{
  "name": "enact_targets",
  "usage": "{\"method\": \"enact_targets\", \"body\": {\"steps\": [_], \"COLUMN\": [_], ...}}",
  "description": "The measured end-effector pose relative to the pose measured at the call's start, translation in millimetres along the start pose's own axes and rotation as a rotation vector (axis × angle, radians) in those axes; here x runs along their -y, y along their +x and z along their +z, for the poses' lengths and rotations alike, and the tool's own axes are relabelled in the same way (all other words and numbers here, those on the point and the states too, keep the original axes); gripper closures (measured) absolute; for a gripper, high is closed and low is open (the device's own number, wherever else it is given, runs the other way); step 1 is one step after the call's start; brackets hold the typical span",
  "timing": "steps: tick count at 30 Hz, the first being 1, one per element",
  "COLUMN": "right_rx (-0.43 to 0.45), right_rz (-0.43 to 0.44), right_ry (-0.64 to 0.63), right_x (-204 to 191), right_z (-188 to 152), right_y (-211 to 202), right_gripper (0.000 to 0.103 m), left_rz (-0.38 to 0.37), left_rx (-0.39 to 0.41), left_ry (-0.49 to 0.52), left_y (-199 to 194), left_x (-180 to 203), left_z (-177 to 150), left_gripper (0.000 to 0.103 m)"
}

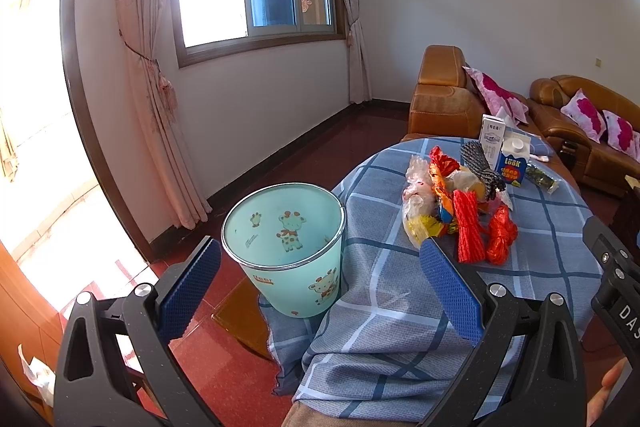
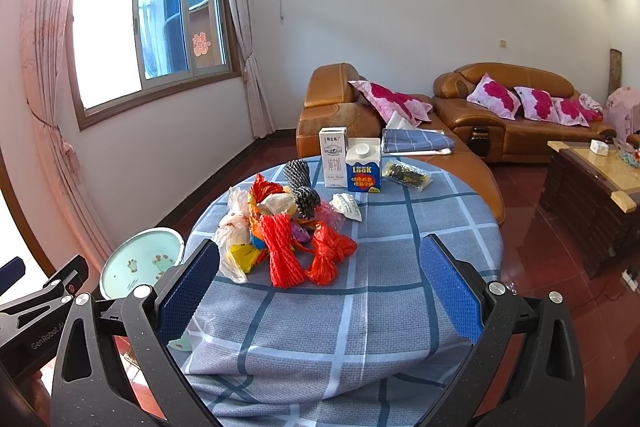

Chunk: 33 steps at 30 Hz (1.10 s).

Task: Collect trash

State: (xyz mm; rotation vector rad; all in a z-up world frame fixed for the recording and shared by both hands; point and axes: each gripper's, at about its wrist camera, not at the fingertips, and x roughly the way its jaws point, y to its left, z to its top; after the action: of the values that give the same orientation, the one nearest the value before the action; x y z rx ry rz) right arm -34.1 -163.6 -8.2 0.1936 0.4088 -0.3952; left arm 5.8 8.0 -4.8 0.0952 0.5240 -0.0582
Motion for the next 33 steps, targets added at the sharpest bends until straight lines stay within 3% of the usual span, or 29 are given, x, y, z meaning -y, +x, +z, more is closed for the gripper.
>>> {"method": "enact_targets", "body": {"steps": [10, 18, 20, 23, 26, 33], "right_rx": [-0.014, -0.042, -0.079, -0.135, -0.172, -0.271], "right_rz": [-0.005, -0.056, -0.055, -0.041, 0.011, 0.195], "right_ry": [-0.003, -0.022, -0.019, -0.002, 0.005, -0.082], "right_x": [1.7, 19.0, 26.0, 34.0, 33.7, -7.6], "right_z": [-3.3, -10.5, -12.2, -12.8, -13.6, -16.2], "right_y": [14.3, 54.0, 72.4, 98.0, 114.9, 164.8], "right_gripper": [0.005, 0.007, 0.020, 0.030, 0.046, 0.049], "left_rz": [0.013, 0.030, 0.008, -0.026, -0.053, -0.090], "left_rx": [-0.011, -0.086, -0.116, -0.158, -0.172, -0.145], "left_ry": [-0.001, 0.017, 0.016, 0.003, -0.018, 0.003], "left_y": [12.8, 59.3, 75.9, 97.6, 114.3, 137.6], "left_x": [-2.5, -5.3, -7.3, -12.1, -19.4, -17.7], "left_z": [-3.6, -17.3, -23.3, -29.8, -32.7, -20.4], "left_gripper": [0.006, 0.006, 0.006, 0.007, 0.018, 0.026]}}
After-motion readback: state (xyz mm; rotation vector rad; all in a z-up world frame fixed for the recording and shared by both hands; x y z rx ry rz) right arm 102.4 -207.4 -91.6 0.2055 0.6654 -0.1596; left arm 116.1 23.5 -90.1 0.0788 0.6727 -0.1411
